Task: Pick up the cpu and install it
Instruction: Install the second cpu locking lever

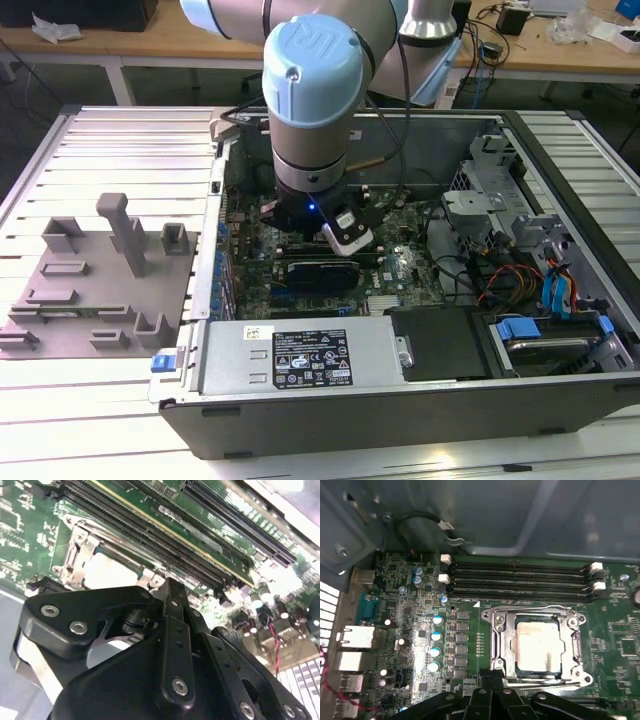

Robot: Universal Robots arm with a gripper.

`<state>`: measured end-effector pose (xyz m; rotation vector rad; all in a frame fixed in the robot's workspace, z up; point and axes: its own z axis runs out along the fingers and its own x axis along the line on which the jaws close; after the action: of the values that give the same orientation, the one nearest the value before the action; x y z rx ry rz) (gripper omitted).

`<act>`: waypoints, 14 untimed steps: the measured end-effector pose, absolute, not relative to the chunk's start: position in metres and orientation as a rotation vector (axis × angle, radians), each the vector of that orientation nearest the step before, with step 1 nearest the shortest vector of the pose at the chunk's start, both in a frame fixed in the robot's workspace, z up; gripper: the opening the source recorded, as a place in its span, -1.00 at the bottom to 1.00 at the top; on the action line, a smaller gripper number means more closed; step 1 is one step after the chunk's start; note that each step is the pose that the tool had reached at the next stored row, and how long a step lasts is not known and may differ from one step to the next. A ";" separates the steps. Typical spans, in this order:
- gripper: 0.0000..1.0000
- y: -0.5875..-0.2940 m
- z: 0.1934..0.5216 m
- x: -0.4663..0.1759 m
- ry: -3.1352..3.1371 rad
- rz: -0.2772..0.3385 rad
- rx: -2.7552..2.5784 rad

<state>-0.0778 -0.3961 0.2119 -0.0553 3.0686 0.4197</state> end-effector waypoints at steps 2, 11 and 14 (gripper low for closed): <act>-0.79 -0.396 0.218 -0.078 3.070 0.412 -0.056; -0.79 -0.396 0.222 -0.072 3.079 0.342 -0.056; -0.79 -0.396 0.222 -0.065 3.080 0.333 -0.054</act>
<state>-0.0651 -0.3959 0.2218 -0.0542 3.0803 0.3330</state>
